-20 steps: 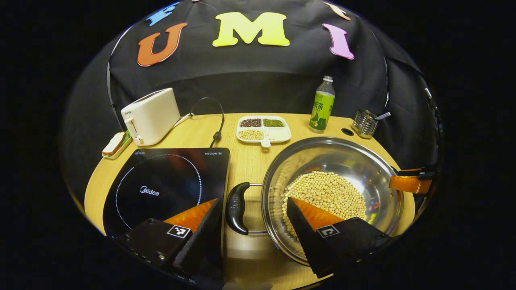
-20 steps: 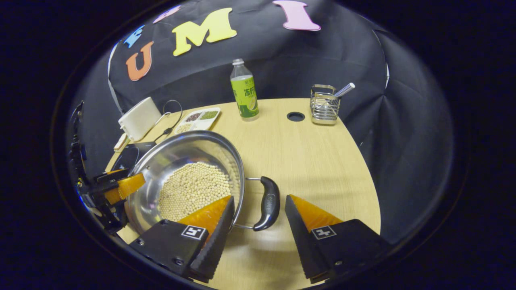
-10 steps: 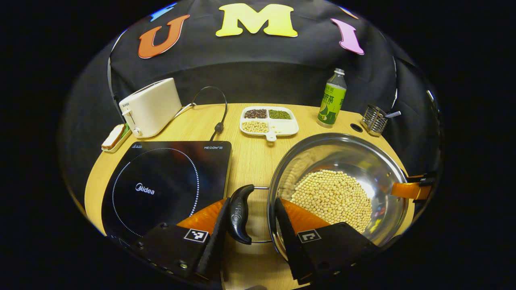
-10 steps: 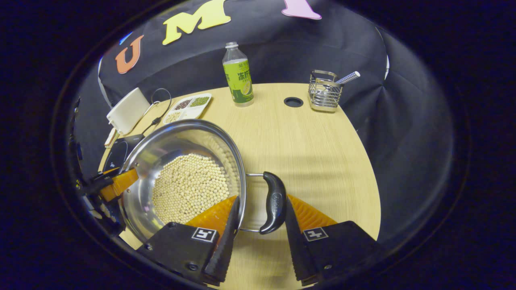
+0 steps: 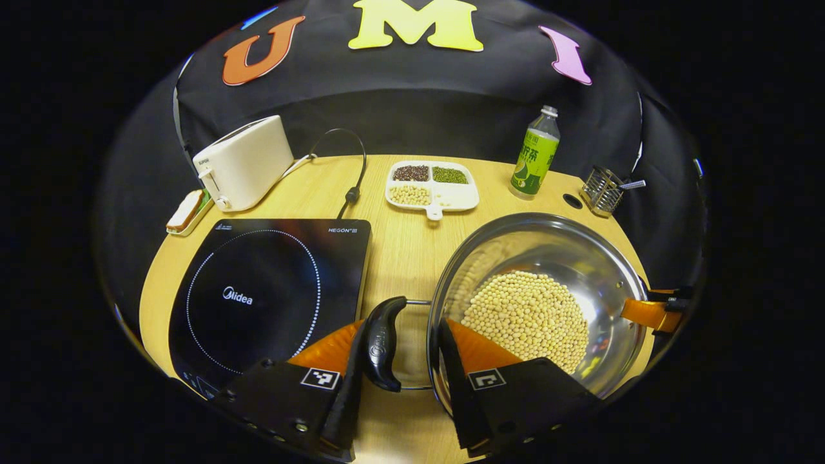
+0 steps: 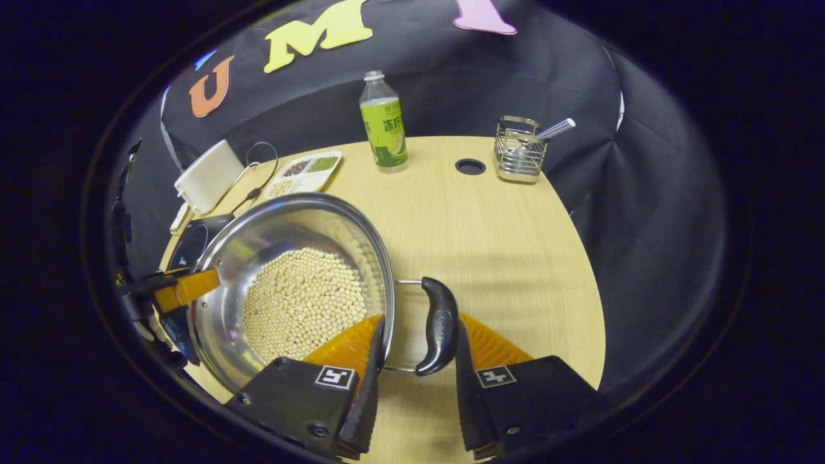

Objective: First push the handle of the pot to place it horizontally, then grasp the pot with both hands and set it on the induction cooktop.

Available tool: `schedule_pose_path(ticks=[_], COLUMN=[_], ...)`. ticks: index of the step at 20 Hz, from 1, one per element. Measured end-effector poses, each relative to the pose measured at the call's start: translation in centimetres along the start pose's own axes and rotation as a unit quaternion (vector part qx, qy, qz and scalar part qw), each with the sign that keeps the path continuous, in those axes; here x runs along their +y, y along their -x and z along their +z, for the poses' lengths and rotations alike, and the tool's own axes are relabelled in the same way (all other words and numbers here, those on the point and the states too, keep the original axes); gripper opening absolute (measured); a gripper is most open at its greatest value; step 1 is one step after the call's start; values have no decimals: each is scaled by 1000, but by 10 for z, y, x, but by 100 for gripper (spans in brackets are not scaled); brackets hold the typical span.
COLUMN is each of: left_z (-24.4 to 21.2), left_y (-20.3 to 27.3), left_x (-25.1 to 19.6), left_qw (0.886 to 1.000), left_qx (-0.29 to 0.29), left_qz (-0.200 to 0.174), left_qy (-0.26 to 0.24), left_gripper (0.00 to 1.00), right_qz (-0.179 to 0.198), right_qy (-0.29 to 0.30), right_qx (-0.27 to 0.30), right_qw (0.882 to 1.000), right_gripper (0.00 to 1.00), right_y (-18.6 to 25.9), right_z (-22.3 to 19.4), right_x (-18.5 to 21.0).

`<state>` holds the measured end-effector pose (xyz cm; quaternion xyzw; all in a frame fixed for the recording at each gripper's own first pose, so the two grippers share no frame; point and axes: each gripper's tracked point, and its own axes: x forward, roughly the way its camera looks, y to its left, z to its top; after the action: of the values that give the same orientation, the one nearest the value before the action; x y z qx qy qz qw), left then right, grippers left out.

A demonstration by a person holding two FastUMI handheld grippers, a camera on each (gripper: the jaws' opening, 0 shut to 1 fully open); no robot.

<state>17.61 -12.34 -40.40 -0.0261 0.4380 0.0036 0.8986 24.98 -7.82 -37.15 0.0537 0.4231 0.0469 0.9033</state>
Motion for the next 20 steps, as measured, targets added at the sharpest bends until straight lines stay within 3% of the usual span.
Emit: schedule_pose_path(ticks=[10, 20], left_z=[34, 52], left_y=[48, 67], left_x=[44, 152], left_qw=[999, 999], left_qx=[-34, -47], left_qz=[14, 9], left_qy=[-12, -16], left_gripper=[57, 57], right_qz=[18, 12], right_qy=[-6, -6], right_qx=[-24, -35], right_qw=[1000, 999], right_gripper=[52, 52], right_y=[42, 57], right_z=[23, 30], right_x=[51, 163])
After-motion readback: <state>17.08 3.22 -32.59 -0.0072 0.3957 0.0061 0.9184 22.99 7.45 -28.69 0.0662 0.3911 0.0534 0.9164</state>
